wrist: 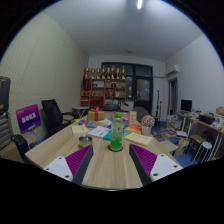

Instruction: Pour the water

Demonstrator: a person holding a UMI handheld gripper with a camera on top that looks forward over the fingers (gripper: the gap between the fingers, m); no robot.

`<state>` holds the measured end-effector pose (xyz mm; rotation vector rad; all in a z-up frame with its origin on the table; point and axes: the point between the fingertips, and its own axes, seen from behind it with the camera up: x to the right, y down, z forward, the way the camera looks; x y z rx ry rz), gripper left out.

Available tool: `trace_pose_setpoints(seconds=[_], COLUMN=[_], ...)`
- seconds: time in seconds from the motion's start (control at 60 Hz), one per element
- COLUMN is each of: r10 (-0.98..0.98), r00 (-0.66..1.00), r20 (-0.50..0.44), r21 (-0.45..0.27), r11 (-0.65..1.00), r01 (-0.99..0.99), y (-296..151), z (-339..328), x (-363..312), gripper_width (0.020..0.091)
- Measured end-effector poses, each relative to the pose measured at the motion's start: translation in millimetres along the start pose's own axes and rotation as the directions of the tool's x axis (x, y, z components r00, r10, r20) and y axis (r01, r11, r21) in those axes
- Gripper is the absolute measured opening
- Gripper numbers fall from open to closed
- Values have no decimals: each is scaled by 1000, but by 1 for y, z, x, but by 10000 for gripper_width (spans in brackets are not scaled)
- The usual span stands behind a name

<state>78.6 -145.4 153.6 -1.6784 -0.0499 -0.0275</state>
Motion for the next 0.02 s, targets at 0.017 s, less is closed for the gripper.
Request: trace_pose_setpoints(seconds=[0.017], r10=[3], r00=[1000], r20=[2], r21=[1], r11=[1000], r01=[-3], y=[-1], z=[-7], x=[-1], gripper_width=[830])
